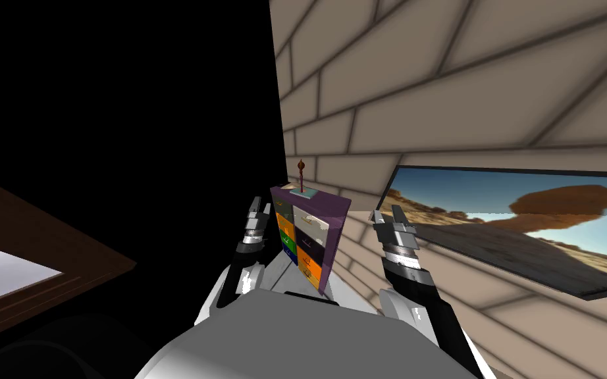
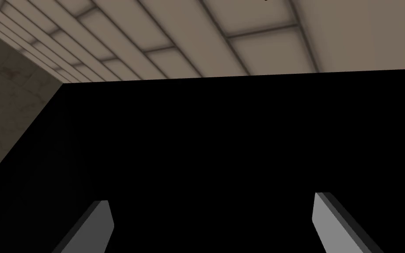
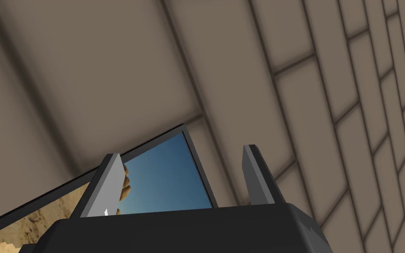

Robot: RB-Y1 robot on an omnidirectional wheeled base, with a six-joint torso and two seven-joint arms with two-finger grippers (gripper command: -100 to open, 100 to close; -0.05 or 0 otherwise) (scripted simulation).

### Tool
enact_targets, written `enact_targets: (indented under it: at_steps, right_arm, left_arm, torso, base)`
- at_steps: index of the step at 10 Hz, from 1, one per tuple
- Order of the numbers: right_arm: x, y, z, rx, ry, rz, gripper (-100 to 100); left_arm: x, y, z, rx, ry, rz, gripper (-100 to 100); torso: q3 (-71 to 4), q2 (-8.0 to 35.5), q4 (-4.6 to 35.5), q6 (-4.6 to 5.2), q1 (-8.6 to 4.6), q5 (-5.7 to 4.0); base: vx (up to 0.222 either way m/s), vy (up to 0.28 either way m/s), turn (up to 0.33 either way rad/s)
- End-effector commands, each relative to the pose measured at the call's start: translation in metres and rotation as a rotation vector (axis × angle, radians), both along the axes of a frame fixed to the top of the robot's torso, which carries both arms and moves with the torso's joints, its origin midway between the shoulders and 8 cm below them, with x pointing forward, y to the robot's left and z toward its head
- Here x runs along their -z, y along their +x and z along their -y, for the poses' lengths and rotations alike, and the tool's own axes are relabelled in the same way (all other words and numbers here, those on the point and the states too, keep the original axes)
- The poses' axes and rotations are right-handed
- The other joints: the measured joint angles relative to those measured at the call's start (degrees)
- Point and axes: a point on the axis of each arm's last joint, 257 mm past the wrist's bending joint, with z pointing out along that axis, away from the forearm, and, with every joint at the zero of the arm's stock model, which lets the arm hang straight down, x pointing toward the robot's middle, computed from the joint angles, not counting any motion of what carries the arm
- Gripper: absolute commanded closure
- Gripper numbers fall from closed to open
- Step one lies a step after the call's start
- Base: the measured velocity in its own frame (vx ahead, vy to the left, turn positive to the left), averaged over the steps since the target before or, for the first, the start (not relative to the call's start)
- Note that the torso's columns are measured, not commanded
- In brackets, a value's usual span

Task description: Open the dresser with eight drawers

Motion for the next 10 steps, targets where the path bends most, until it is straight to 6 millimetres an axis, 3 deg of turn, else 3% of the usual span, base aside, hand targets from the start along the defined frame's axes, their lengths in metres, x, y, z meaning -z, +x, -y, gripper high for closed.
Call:
enact_targets:
  at_steps: [1, 9, 10]
  right_arm:
    - [0.0, 0.0, 0.0, 0.0, 0.0, 0.0, 0]
    - [-0.0002, -0.0001, 0.0, 0.0, 0.0, 0.0, 0]
    - [-0.0002, -0.0001, 0.0, 0.0, 0.0, 0.0, 0]
  left_arm:
    - [0.0, 0.0, 0.0, 0.0, 0.0, 0.0, 0]
    - [-0.0002, -0.0001, 0.0, 0.0, 0.0, 0.0, 0]
    - [0.0032, 0.0034, 0.0033, 0.017, 0.029, -0.023, -100]
  torso:
    - [-4.67, 2.32, 2.35, 0.0, 0.0, 0.0]
    - [-70.73, 35.39, 35.37, 0.0, 0.0, 0.0]
    - [-79.19, 39.62, 39.6, 0.0, 0.0, 0.0]
  base:
    - [0.0, 0.0, 0.0]
    - [0.0, 0.0, 0.0]
    - [0.004, -0.006, -0.055]
